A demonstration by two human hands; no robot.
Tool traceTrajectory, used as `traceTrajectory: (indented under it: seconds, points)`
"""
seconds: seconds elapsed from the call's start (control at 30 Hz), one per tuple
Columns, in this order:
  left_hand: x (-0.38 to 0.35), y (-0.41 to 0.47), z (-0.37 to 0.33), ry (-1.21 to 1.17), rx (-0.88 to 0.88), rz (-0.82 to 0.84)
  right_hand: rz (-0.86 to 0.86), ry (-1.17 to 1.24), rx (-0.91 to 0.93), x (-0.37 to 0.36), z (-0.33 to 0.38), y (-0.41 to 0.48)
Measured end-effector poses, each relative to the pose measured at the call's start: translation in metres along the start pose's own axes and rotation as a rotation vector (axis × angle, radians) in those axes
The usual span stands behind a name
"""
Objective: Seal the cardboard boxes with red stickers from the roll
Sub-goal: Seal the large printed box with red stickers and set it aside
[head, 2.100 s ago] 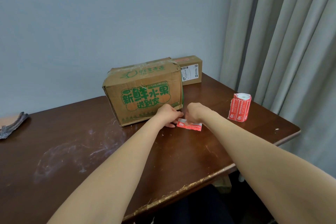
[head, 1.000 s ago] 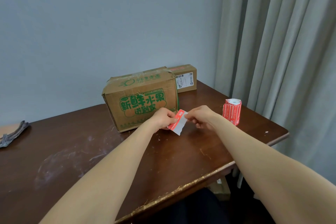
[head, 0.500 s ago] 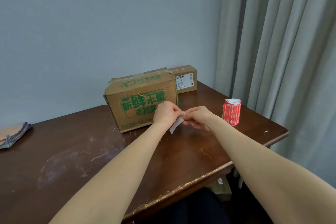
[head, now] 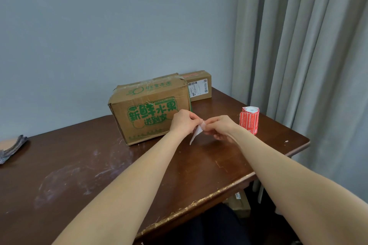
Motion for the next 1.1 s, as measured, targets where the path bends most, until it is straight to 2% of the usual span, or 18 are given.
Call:
traceTrajectory:
  seconds: [0.3,0.5,0.73,0.87,0.97,1.03,1.1]
  points:
    - [0.0,-0.001,0.007,-0.095,0.082,-0.04,-0.069,-0.006,-0.032,0.006,-0.001,0.001]
    - [0.01,-0.005,0.016,-0.208,0.132,-0.157,-0.147,-0.089,-0.084,0.013,-0.007,0.006]
    - [0.04,-0.01,0.004,-0.236,0.044,-0.329,-0.191,-0.327,-0.149,0.024,-0.015,0.005]
    - [0.062,-0.013,-0.005,-0.238,-0.031,-0.436,-0.223,-0.425,-0.126,0.027,-0.014,0.006]
    - [0.073,-0.015,-0.007,-0.307,-0.073,-0.432,-0.235,-0.561,-0.134,0.027,-0.014,0.006]
    - [0.077,-0.017,-0.009,-0.341,-0.101,-0.395,-0.252,-0.709,-0.078,0.025,-0.007,0.003]
    - [0.081,-0.02,-0.011,-0.361,-0.121,-0.354,-0.265,-0.745,-0.004,0.021,0.002,-0.003]
Point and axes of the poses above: each hand's wrist, its own y-axis towards the middle knuckle, its own x-axis out of the back of the hand, z = x × y, the point moved 7 cm from there along y, towards the middle knuckle, and after that the axes turned 8 degrees about y, right-handed, at the moved point
